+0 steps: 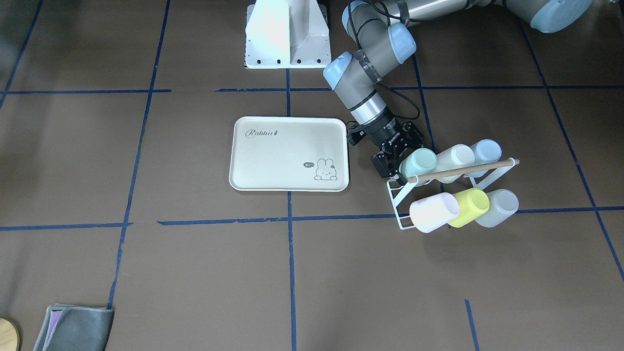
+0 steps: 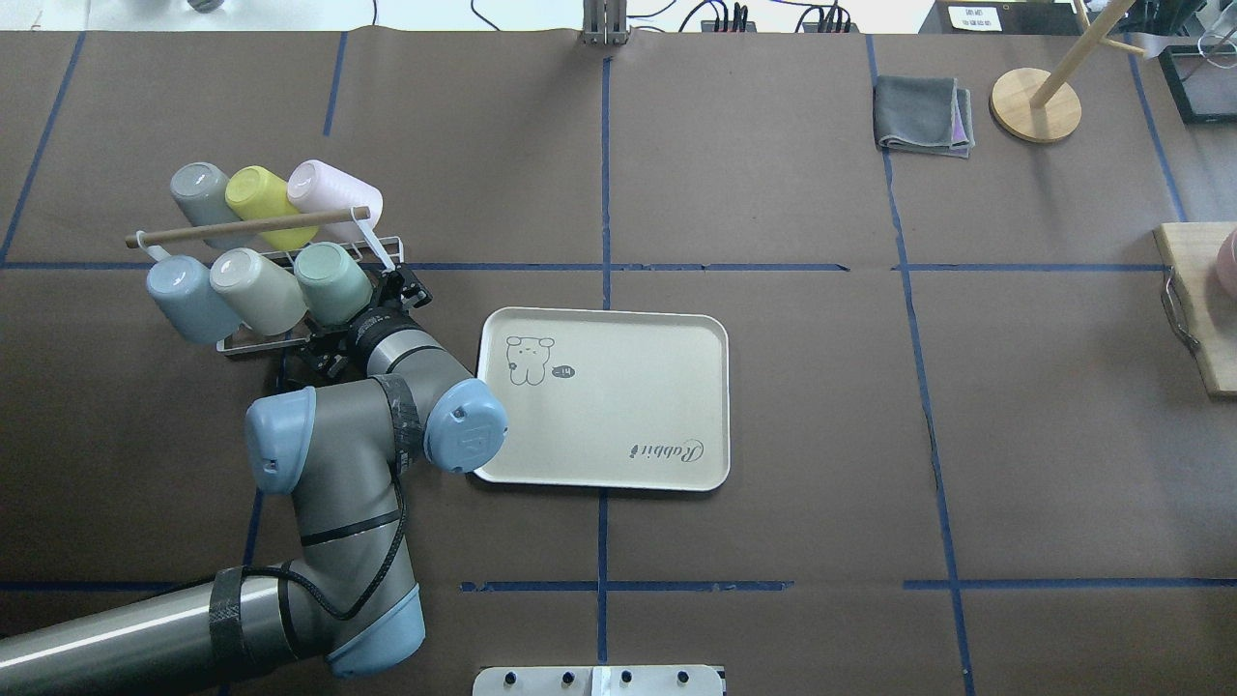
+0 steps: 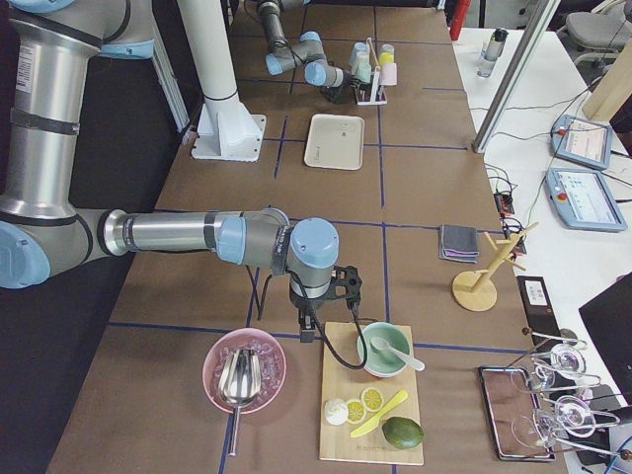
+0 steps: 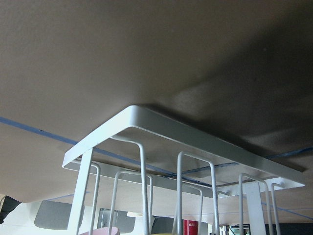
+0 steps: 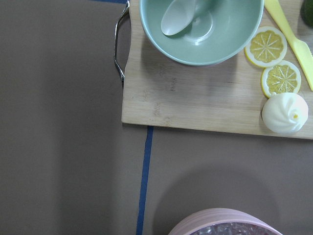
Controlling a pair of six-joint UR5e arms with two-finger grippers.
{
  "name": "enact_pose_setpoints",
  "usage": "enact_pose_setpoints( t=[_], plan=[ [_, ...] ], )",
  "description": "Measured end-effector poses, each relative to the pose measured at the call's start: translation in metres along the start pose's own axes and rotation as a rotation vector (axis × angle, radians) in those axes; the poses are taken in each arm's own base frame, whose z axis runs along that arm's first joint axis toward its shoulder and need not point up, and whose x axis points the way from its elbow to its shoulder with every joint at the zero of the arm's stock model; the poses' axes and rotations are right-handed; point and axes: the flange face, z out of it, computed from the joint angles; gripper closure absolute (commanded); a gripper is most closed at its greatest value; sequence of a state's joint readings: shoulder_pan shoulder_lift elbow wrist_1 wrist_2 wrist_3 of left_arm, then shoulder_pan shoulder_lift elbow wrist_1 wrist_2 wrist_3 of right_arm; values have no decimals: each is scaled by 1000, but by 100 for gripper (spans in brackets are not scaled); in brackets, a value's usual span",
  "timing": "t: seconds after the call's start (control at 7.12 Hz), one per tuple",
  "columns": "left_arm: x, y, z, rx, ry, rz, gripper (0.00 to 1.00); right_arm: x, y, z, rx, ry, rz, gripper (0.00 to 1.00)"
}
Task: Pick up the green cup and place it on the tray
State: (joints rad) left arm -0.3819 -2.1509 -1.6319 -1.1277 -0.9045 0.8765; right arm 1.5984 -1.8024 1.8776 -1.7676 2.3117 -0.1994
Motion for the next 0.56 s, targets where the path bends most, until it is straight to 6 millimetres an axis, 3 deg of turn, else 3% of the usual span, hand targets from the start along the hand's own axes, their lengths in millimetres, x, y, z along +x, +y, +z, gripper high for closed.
enact_pose_setpoints(
  t=[0.56],
  plan=[
    [-3, 6, -4, 5, -7, -16, 37, 0, 0, 0, -1, 0, 1, 0]
  ],
)
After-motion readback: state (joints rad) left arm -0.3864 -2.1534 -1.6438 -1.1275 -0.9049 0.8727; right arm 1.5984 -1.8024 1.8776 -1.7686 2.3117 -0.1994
